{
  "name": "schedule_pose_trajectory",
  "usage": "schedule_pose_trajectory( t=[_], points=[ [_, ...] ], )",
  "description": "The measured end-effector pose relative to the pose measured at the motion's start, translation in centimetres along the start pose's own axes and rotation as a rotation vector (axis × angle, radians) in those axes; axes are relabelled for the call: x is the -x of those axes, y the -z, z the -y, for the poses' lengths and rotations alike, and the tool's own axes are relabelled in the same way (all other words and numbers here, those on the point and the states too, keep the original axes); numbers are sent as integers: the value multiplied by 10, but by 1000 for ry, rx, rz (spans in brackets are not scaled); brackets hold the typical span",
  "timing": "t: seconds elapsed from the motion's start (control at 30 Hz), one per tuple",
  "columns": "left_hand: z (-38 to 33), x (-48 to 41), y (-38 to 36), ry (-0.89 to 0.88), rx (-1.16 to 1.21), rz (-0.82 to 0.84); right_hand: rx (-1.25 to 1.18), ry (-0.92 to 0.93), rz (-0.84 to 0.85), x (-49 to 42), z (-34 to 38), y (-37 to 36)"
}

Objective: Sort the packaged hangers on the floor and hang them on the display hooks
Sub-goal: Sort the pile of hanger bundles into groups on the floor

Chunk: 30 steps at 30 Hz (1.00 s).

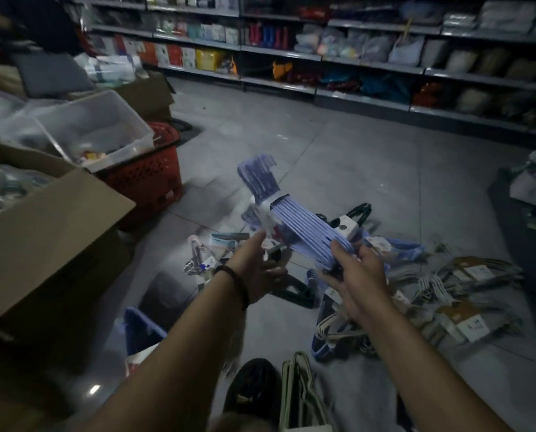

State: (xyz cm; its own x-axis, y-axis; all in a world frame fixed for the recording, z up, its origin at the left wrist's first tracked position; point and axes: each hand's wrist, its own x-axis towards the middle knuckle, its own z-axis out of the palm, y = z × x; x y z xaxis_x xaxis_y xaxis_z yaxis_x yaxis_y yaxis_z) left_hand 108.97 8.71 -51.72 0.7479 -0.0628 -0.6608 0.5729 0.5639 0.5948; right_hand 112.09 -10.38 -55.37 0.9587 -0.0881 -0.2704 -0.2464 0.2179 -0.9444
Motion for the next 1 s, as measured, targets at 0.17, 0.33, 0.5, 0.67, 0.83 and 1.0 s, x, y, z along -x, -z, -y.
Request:
schedule_pose_trajectory(
  t=[0.17, 0.33, 0.5, 0.67, 0.83, 1.0],
  points=[
    [16, 41, 76, -33, 68, -33, -165, -233, 311, 70, 10, -62],
    [30, 66, 127, -160, 291, 6, -183, -401, 572, 125, 3, -122],
    [40, 80, 171, -243, 610, 37, -117, -525, 713, 161, -33, -132],
    [59, 71, 211, -126, 370, -239, 386, -532, 804, 178, -48, -134],
    [75, 81, 273, -262, 193, -430, 699, -457, 511, 152, -41, -145],
    [106, 76, 310, -215, 31, -477, 675, -376, 426, 106, -58, -175]
  ],
)
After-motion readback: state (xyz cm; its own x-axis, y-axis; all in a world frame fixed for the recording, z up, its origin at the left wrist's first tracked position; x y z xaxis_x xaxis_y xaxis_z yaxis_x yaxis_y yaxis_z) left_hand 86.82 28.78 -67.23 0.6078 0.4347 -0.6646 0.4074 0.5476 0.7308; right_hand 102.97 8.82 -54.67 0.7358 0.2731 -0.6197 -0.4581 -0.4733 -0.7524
